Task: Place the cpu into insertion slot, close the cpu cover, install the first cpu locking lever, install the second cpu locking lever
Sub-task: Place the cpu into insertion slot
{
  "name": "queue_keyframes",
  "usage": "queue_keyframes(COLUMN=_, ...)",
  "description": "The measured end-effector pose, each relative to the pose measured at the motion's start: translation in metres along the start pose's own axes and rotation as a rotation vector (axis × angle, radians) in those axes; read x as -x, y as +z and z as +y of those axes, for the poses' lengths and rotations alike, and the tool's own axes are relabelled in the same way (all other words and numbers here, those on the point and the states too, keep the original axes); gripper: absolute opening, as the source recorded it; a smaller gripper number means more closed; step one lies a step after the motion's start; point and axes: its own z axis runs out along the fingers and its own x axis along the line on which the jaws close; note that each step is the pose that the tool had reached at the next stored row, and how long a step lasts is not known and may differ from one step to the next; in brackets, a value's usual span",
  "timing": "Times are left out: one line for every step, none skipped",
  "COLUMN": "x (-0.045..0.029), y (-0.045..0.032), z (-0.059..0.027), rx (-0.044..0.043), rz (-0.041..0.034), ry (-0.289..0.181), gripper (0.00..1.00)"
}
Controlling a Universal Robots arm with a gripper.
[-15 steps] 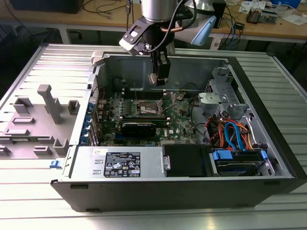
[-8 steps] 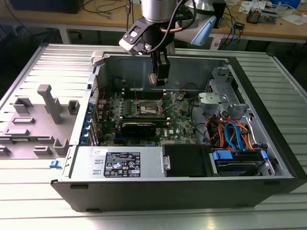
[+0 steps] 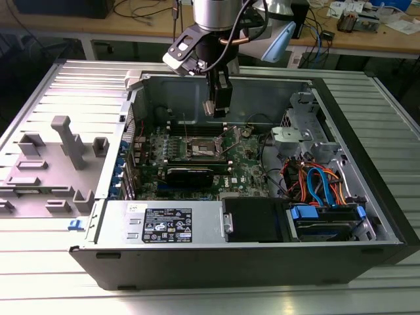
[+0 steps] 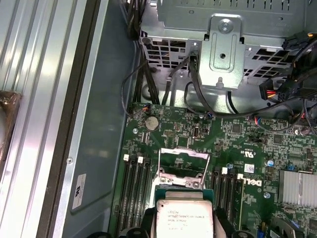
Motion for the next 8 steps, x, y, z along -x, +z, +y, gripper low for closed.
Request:
queue_keyframes(x=0.0, y=0.0, z=0.0, rx=0.0, rz=0.0, ry=0.0, gripper=0.55)
queue_keyframes(x=0.0, y=0.0, z=0.0, rx=0.0, rz=0.0, ry=0.0, gripper=0.55)
queue_keyframes(x=0.0, y=0.0, z=0.0, rx=0.0, rz=0.0, ry=0.0, gripper=0.55)
queue_keyframes(x=0.0, y=0.0, z=0.0, rx=0.0, rz=0.0, ry=0.0, gripper=0.55)
queue_keyframes(x=0.0, y=0.0, z=0.0, rx=-0.0001, rz=-0.0001, ry=0.0, gripper=0.55)
queue_keyframes(x=0.0, y=0.0002, z=0.0, rx=-0.0001, rz=0.0, ry=0.001, gripper=0.55)
queue_keyframes(x=0.0, y=0.0003, z=0.0, rx=0.0001, rz=-0.0005, ry=0.006, gripper=0.55)
queue_keyframes(x=0.0, y=0.0007, z=-0.0001, rx=0.0003, rz=-0.0014, ry=0.016, gripper=0.55)
